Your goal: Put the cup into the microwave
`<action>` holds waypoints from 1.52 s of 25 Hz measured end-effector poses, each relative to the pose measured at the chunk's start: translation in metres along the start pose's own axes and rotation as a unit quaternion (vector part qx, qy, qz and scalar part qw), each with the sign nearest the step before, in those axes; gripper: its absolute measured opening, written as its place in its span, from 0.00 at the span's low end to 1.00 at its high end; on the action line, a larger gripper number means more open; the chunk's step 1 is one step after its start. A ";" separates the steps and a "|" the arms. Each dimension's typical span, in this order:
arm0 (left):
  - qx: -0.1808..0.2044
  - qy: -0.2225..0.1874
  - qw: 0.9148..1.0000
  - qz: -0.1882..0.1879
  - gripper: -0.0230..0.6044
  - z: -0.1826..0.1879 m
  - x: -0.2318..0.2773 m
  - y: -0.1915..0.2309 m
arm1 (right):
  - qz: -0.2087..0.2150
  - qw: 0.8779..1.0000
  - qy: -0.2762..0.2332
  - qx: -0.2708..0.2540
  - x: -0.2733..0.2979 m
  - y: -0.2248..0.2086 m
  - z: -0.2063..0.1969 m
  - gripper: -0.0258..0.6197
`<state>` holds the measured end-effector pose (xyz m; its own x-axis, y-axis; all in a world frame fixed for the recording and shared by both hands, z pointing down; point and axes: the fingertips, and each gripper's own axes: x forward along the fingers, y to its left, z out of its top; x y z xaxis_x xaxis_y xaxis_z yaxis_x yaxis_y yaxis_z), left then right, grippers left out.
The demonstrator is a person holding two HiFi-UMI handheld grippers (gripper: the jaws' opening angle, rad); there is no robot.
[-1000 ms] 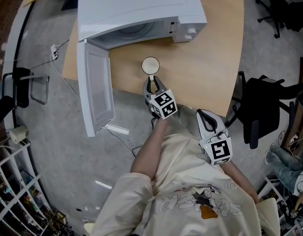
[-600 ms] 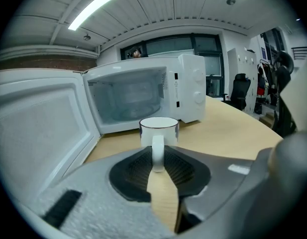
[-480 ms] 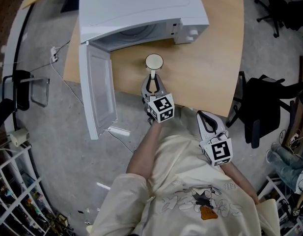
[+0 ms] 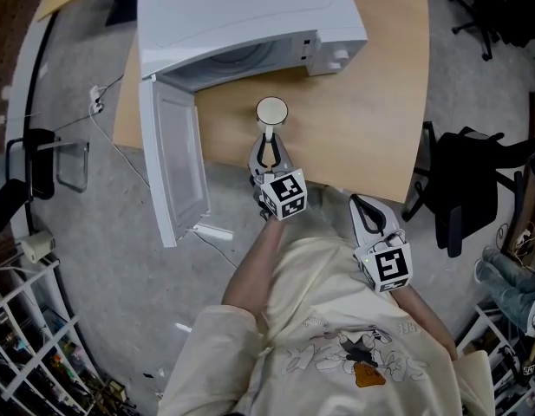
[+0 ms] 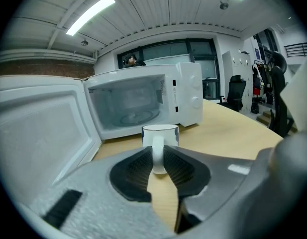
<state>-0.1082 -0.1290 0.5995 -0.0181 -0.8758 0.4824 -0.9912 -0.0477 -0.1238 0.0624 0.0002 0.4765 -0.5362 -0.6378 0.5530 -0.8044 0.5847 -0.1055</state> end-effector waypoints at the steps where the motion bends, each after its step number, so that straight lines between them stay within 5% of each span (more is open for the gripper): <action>1: -0.004 0.005 1.000 0.003 0.15 -0.006 -0.002 0.002 | 0.000 1.000 0.000 0.000 0.000 0.000 0.000 0.05; 14: -0.021 0.005 1.000 -0.001 0.15 -0.034 0.003 0.007 | 0.004 1.000 -0.015 -0.014 0.000 0.004 0.002 0.05; 17: -0.018 0.000 1.000 -0.017 0.25 -0.035 0.006 0.004 | 0.000 1.000 0.006 -0.006 -0.002 0.004 -0.004 0.05; 21: -0.011 -0.006 1.000 -0.016 0.27 -0.033 0.010 0.006 | -0.004 1.000 0.011 0.000 -0.004 0.005 -0.006 0.05; 28: 0.021 -0.022 0.999 -0.024 0.19 -0.027 0.013 0.003 | -0.011 1.000 0.012 -0.001 -0.006 0.004 -0.011 0.05; 38: 0.009 -0.029 0.999 -0.044 0.15 -0.016 0.012 0.004 | -0.016 1.000 0.026 0.005 -0.007 0.007 -0.016 0.05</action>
<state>-0.1144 -0.1318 0.6188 0.0776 -0.8943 0.4408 -0.9862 -0.1338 -0.0980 0.0645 0.0172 0.4847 -0.4965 -0.6290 0.5982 -0.8233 0.5596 -0.0949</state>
